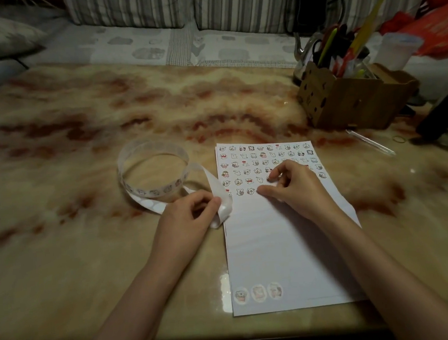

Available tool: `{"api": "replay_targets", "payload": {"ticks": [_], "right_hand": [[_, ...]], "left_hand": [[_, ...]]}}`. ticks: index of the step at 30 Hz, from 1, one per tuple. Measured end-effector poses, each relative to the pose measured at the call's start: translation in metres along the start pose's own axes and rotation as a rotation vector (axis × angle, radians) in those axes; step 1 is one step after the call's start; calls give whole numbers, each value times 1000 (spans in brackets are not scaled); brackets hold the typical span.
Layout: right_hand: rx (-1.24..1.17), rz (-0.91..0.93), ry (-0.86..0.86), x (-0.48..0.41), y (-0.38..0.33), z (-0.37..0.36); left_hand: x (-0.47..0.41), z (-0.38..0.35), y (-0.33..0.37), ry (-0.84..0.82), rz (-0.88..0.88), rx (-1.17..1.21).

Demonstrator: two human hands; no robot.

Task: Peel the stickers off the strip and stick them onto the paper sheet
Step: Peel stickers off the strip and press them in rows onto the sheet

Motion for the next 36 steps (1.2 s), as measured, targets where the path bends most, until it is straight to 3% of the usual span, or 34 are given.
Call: {"api": "replay_targets", "payload": {"ticks": [6,8,13,17,36], "right_hand": [[7,9,-5,-3,1,1],[-97,26,-37,3,-4,1],[-254,255,-190,37,-36,-12],[-315,336,-318,54,-50,-30],[-414,328,-200,53,-50,-30]], "left_hand": [[-1,1,2,26,10,38],[-2,3,4,80,30,131],[-3,8,6,188,56,304],[-6,11,5,226,49,360],[-5,7,10,155,-11,370]]}}
Point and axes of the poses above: each hand's wrist, its own x-axis away from the middle knuckle, its own z-axis out of the back of the hand, y = z × x, the point moved 3 cm from there along -x, towards the middle knuckle, and after that the axes turned 14 degrees about -z, right-handed, at the moved point
